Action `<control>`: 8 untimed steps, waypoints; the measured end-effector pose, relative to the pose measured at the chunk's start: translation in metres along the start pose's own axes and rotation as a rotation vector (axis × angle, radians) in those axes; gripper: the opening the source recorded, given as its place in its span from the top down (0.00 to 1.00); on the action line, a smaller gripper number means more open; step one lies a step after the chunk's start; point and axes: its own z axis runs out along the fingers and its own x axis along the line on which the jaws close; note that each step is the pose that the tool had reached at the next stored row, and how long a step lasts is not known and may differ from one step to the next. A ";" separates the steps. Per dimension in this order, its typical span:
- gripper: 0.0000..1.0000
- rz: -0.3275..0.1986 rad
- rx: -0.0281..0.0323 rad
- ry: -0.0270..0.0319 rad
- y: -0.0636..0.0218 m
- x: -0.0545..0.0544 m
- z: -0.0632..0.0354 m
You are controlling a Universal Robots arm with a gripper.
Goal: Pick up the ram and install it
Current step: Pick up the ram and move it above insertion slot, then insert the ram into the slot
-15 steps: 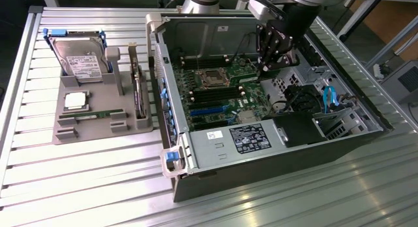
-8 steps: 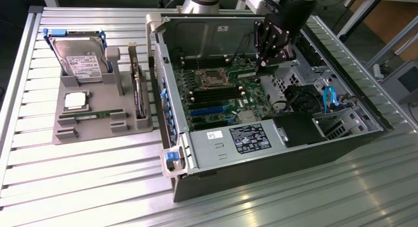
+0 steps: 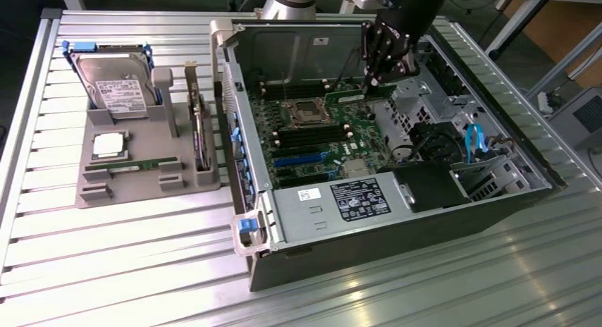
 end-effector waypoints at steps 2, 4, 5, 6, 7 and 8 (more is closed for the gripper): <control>0.88 0.000 0.0000 0.0000 0.0000 0.000 0.0000; 0.88 0.000 0.0000 0.0000 0.0003 0.000 0.0000; 0.88 0.001 0.0000 0.0001 0.0064 -0.001 0.0041; 0.88 0.006 -0.0004 0.0022 0.0098 -0.003 0.0084; 0.88 0.014 -0.0009 0.0042 0.0118 -0.006 0.0129; 0.88 0.019 -0.0013 0.0053 0.0126 -0.007 0.0152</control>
